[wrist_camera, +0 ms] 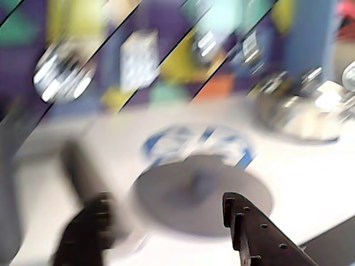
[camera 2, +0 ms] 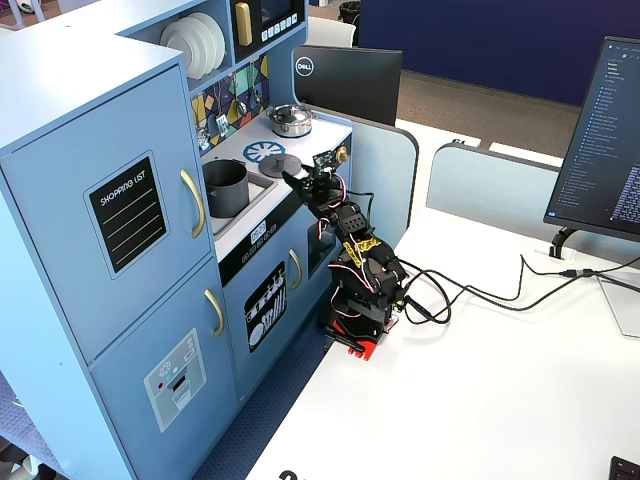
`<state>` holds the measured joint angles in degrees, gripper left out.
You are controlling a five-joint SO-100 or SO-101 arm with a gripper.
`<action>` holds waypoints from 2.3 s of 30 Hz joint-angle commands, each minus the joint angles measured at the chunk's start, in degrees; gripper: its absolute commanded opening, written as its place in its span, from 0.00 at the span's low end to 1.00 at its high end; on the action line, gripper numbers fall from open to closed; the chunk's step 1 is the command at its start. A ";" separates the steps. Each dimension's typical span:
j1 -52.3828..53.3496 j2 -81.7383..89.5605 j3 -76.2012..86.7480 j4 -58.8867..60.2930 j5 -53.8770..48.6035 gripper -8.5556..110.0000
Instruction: Pick up the lid from the counter and put it on the gray recipient
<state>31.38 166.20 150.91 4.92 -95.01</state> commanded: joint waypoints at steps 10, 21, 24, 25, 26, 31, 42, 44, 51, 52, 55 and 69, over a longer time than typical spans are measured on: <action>3.96 -16.61 -4.39 -12.83 2.20 0.27; 3.52 -30.85 -14.24 -17.14 2.90 0.26; 3.52 -34.72 -16.00 -19.69 2.90 0.26; 3.34 -36.12 -16.52 -20.65 2.90 0.26; 3.25 -37.44 -17.14 -21.53 2.81 0.26; 3.25 -44.91 -21.97 -24.26 2.11 0.25; 3.69 -55.20 -29.44 -24.96 1.93 0.24; 3.52 -56.34 -30.15 -24.96 1.85 0.24; 2.64 -61.35 -33.66 -25.75 1.32 0.21; 2.55 -62.05 -34.10 -25.75 1.23 0.20; 2.11 -64.07 -35.86 -25.75 1.14 0.18; 0.53 -63.90 -35.33 -28.13 2.11 0.07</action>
<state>32.70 99.67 116.98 -20.83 -93.43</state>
